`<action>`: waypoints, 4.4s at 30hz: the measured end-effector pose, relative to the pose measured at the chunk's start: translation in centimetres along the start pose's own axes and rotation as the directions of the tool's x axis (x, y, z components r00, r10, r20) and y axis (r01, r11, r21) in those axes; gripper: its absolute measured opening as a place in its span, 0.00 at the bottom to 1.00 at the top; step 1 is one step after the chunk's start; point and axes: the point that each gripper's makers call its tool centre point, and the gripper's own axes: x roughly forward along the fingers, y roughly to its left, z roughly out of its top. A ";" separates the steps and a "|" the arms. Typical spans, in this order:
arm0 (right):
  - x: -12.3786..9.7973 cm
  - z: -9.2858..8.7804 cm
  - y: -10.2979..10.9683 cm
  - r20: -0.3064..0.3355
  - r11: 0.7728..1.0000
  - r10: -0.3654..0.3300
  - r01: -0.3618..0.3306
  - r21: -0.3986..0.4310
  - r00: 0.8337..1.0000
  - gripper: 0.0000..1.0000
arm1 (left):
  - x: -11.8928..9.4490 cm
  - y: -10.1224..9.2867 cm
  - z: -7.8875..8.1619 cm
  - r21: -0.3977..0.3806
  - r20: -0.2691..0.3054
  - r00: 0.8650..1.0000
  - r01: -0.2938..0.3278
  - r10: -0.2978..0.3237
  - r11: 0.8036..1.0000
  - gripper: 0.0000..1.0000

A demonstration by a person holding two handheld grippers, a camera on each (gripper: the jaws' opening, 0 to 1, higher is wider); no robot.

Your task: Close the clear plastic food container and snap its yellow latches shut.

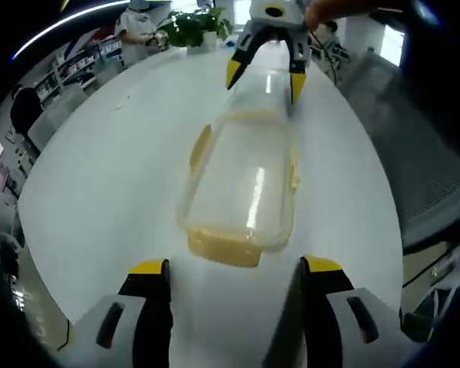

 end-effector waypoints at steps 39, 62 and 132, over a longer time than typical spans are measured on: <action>3.5 -0.3 0.3 -0.137 0.984 0.137 -0.150 -0.092 0.981 0.37 | 1.3 0.1 1.0 0.135 -0.010 0.992 0.122 -0.122 0.983 0.38; 3.5 -0.3 -0.2 -0.166 0.983 0.129 -0.148 -0.108 0.978 0.35 | 1.0 0.2 1.3 0.078 0.005 0.994 0.110 -0.110 0.991 0.35; -5.7 4.4 -1.0 -0.077 0.966 0.131 -0.144 -0.214 0.988 0.35 | -6.0 -1.1 8.0 0.060 -0.028 0.998 -0.055 0.056 0.997 0.35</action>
